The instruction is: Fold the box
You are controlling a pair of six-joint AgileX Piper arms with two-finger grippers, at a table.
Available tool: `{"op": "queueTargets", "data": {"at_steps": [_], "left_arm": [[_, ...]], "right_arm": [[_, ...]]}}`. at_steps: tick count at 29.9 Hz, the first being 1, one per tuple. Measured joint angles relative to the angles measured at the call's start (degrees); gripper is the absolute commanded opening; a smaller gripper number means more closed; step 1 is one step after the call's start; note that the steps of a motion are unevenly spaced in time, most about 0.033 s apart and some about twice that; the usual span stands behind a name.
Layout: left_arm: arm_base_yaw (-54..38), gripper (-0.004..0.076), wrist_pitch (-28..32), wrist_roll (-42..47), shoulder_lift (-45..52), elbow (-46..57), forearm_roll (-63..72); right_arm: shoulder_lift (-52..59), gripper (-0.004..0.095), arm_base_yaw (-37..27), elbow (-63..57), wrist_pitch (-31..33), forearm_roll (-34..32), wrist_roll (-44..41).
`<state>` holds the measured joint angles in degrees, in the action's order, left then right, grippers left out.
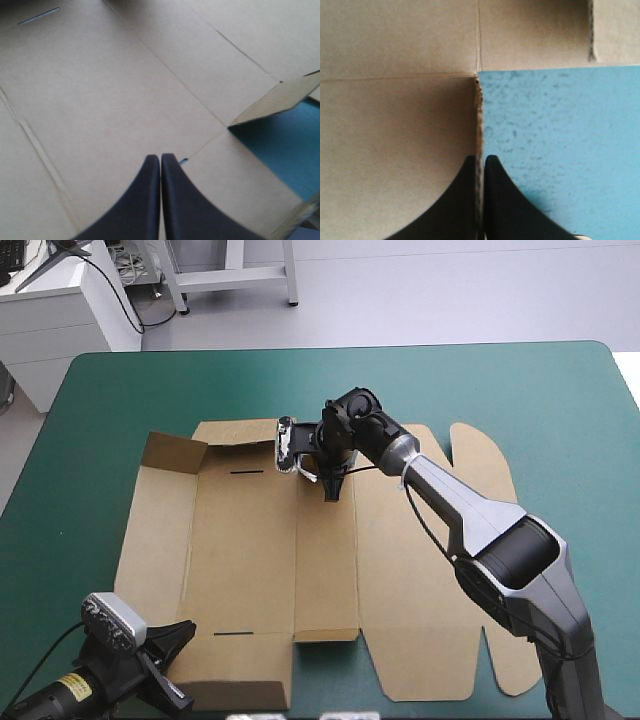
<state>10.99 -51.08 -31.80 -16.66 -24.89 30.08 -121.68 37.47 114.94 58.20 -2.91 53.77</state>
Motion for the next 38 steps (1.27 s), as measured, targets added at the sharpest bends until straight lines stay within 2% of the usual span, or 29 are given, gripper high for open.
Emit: {"op": "queueTargets", "data": {"at_steps": [7,18,21,26,28,30,38], "left_arm": [[0.00,-0.0008,0.00,0.00,0.00,0.00,0.00],[0.00,-0.0008,0.00,0.00,0.00,0.00,0.00],[0.00,-0.0008,0.00,0.00,0.00,0.00,0.00],[0.00,-0.0008,0.00,0.00,0.00,0.00,0.00],[0.00,-0.0008,0.00,0.00,0.00,0.00,0.00],[0.00,-0.0008,0.00,0.00,0.00,0.00,0.00],[0.00,-0.0008,0.00,0.00,0.00,0.00,0.00]], "right_arm": [[-1.34,-0.0019,-0.11,0.00,-0.51,0.08,-4.15],[-1.36,-0.0005,-0.11,0.00,-0.66,0.33,-2.63],[-1.36,0.0102,-0.11,0.00,-0.92,0.33,-2.63],[-1.36,0.0456,-0.11,0.00,-3.09,0.37,-2.63],[-1.36,0.0544,-0.11,0.00,-3.69,0.32,-2.63],[-1.36,0.0565,-0.11,0.00,-3.90,0.32,-2.63],[1.29,0.0511,-0.84,-0.10,-1.80,-1.20,-3.24]]}}
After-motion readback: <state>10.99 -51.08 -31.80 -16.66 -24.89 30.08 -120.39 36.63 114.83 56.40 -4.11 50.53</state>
